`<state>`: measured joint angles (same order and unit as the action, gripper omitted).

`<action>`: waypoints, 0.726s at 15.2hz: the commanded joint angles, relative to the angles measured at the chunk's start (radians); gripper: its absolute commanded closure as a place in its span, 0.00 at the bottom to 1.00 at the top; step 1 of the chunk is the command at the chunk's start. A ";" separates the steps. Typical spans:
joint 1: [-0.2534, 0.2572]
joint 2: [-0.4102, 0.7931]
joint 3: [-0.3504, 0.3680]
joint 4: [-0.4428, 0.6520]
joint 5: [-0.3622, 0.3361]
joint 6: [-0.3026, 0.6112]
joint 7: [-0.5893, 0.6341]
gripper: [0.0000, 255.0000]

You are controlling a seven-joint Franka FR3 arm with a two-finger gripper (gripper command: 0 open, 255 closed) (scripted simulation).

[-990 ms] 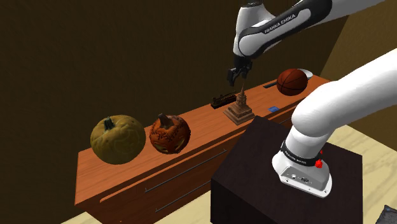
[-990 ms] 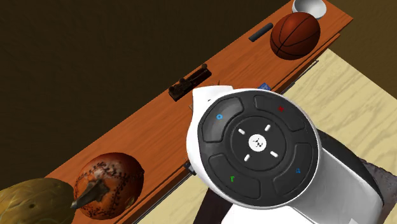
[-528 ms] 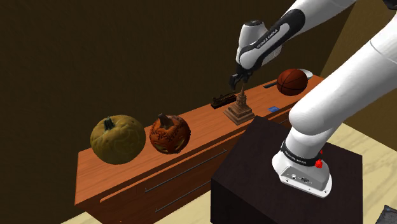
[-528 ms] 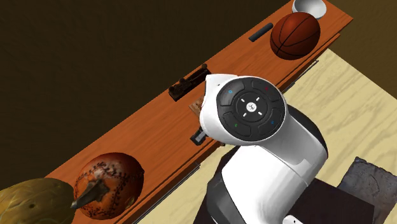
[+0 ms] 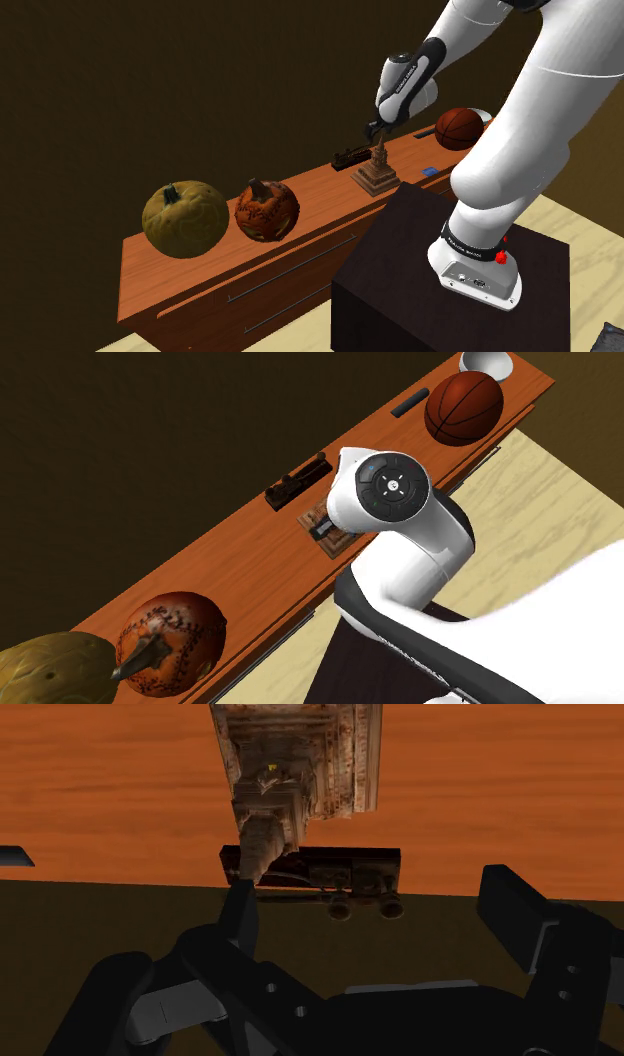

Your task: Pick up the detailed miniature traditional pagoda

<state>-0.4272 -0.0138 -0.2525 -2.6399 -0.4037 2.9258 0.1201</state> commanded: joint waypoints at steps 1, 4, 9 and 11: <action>-0.018 0.089 -0.016 0.036 -0.023 0.078 0.028 0.00; -0.045 0.211 -0.032 0.101 -0.016 0.167 0.034 0.00; -0.091 0.360 -0.031 0.191 0.010 0.264 0.035 0.00; -0.082 0.393 -0.041 0.197 0.010 0.290 0.042 0.00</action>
<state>-0.5123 0.3577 -0.2884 -2.4488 -0.3943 3.1984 0.1588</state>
